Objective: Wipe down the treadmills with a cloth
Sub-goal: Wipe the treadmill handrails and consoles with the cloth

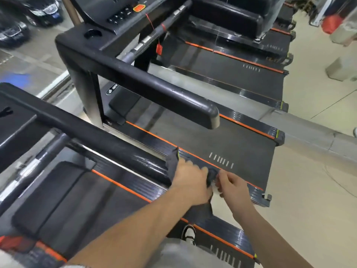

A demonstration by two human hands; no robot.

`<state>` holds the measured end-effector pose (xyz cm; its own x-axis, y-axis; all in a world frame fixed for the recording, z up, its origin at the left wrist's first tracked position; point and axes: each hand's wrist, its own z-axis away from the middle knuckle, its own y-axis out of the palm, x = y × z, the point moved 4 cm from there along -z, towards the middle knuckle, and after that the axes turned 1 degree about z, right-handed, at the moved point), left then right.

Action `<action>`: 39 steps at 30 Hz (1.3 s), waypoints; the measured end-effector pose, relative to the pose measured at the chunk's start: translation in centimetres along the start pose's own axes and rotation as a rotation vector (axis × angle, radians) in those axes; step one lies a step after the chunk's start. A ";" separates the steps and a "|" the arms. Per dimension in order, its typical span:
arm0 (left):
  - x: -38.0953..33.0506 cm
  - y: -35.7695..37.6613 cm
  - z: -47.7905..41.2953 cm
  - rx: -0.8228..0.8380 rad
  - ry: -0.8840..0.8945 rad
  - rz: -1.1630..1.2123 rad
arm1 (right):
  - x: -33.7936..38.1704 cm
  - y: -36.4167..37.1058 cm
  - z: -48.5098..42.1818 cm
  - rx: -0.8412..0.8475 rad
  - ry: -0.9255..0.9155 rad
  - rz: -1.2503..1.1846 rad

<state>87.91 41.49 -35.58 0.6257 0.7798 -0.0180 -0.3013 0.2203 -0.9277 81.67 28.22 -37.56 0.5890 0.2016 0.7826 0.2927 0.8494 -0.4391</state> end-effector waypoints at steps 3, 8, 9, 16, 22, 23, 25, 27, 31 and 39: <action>-0.7 -0.2 0.0 0.045 0.135 -0.044 | -1.5 -1.8 -0.1 -0.003 0.034 -0.025; 9.6 -1.8 -0.7 0.081 -0.178 0.015 | -2.0 -2.1 0.0 0.147 0.076 -0.038; 11.6 -2.0 -0.5 0.109 -0.251 -0.029 | -2.0 -2.1 0.2 0.178 0.080 -0.042; 4.3 -1.4 -1.9 0.138 -0.305 0.019 | -3.1 -4.3 1.5 0.228 0.070 -0.109; -4.5 -0.2 -3.2 0.417 -0.077 -0.250 | -3.9 -5.8 1.3 0.197 0.060 -0.086; -3.7 -0.4 -3.3 0.410 -0.088 -0.207 | -3.8 -5.6 1.3 0.208 0.058 -0.080; -0.4 -1.3 -3.1 0.345 -0.169 -0.020 | -3.5 -4.8 1.2 0.256 0.052 -0.056; 3.9 -2.2 -2.0 0.321 -0.302 0.101 | -3.2 -3.8 1.4 0.301 0.057 -0.047; 7.9 -1.9 0.3 0.158 -0.408 -0.010 | -2.8 -2.8 2.0 0.330 0.077 -0.086; -5.6 1.1 0.9 -0.113 -0.050 -0.184 | -4.1 -3.6 1.3 0.062 0.044 -0.168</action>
<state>83.43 37.83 -36.14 0.6255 0.7612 0.1712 -0.1011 0.2966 -0.9496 77.23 24.96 -38.56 0.5685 0.0340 0.8220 0.3439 0.8979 -0.2750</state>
